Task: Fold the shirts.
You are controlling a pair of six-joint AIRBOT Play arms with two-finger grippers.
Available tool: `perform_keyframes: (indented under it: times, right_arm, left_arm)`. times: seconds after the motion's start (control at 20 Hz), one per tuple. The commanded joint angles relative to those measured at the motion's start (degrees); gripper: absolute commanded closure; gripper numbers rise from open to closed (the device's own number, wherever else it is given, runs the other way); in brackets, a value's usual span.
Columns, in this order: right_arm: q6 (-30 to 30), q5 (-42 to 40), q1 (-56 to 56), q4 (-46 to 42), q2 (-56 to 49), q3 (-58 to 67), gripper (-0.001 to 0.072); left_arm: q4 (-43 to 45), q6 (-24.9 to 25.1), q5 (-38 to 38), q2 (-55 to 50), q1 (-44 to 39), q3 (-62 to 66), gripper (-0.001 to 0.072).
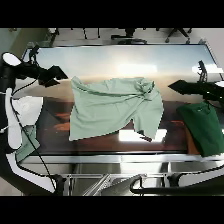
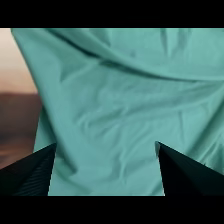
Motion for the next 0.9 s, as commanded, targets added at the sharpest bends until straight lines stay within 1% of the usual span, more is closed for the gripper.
perform_keyframes:
  times: [0.0,0.15,0.3,0.4,0.45,0.5,0.55,0.6,0.65,0.7,0.75,0.8,0.85]
  right_arm:
    - [5.66,6.54,-2.89,-13.73,2.10,-1.09,0.0335]
    - [5.55,5.90,-2.69,-13.66,2.08,-3.78,0.0335]
    - [5.03,5.70,-2.62,-11.96,2.08,-4.09,0.0335]
    - [4.28,5.79,-2.56,-10.64,2.08,-4.09,0.0335]
    - [4.26,5.77,-2.38,-10.69,2.05,-4.09,0.0335]
    - [4.26,5.77,-2.14,-10.67,1.92,-4.09,0.0335]
    - [4.31,5.79,-1.92,-10.60,1.64,-4.09,0.0335]
    - [4.31,5.79,-1.66,-10.62,1.29,-4.09,0.0335]
    - [4.31,5.79,-1.29,-10.64,0.87,-4.09,0.0335]
    - [4.31,5.81,-0.92,-10.62,0.39,-4.09,0.0335]
    - [4.31,5.81,-0.59,-10.62,0.00,-4.09,0.0335]
    - [4.31,5.81,-0.35,-10.62,-0.33,-4.09,0.0335]
    - [4.28,5.79,0.02,-10.64,-0.70,-4.09,0.0335]
  left_arm:
    - [3.48,-2.12,-9.31,8.28,2.45,-14.03,0.0009]
    - [10.56,-1.90,-5.29,18.91,2.38,-37.05,0.0010]
    - [10.12,-1.25,1.77,26.21,4.00,-56.24,0.0009]
    - [9.90,-1.11,8.48,28.70,4.50,-65.51,0.0009]
    - [8.57,-0.35,12.13,29.00,4.50,-68.72,0.0009]
    - [5.42,1.46,15.43,28.81,4.50,-70.88,0.0010]
    - [0.50,4.04,18.60,27.96,4.48,-72.35,0.0010]
    - [-5.09,7.26,21.05,26.36,4.48,-73.13,0.0029]
    - [-9.01,10.25,22.27,24.33,4.26,-73.29,0.0131]
    - [-11.61,12.46,23.10,21.88,3.69,-73.20,0.0136]
    - [-12.72,13.11,24.02,19.71,3.13,-73.02,0.0136]
    - [-12.96,13.31,23.82,17.31,2.43,-72.02,0.0159]
    - [-13.07,14.27,22.93,15.76,1.99,-70.34,0.0336]
